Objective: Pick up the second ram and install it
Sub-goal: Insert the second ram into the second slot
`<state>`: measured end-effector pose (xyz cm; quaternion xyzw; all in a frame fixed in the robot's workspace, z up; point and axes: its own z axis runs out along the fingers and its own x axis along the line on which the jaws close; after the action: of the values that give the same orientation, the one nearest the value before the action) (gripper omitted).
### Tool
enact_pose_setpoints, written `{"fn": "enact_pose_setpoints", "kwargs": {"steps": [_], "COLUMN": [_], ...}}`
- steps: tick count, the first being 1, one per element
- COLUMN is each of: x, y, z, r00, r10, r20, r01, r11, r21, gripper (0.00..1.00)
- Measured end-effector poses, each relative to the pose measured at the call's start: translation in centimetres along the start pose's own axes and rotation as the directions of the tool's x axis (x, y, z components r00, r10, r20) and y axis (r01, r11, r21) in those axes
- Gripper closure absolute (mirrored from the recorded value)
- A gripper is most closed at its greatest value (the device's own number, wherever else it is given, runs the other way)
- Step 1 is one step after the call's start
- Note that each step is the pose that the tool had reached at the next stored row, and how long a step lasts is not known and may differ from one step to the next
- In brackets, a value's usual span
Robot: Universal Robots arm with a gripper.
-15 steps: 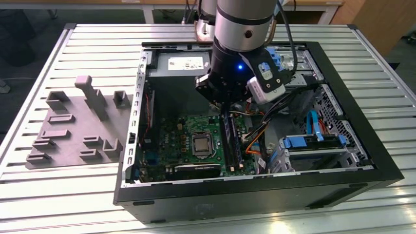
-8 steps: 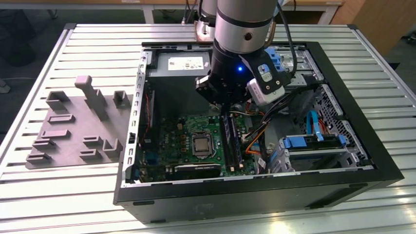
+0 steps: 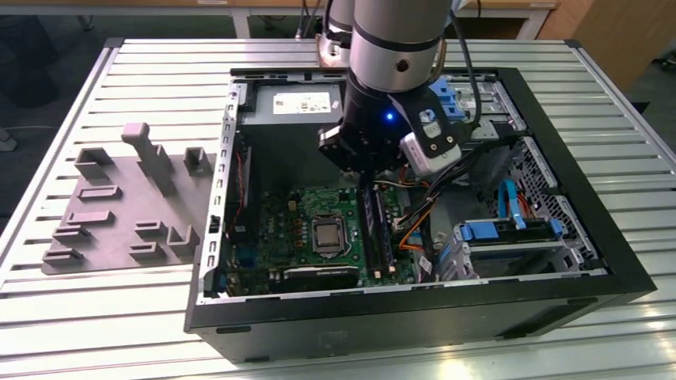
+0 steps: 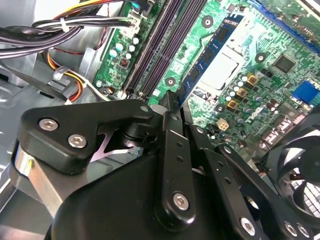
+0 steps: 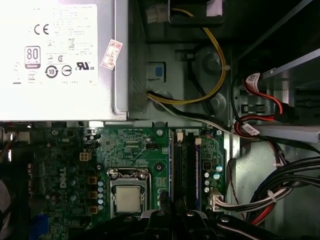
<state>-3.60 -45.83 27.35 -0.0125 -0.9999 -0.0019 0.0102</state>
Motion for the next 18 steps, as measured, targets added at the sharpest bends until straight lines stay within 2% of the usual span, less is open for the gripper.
{"fn": "enact_pose_setpoints", "kwargs": {"steps": [18], "x": [-0.36], "y": [0.0], "z": [2.91], "r00": [1.0], "r10": [0.01], "r20": [0.0], "r01": [-0.01], "r11": [1.0], "r21": [-0.0003], "gripper": [0.86]}}
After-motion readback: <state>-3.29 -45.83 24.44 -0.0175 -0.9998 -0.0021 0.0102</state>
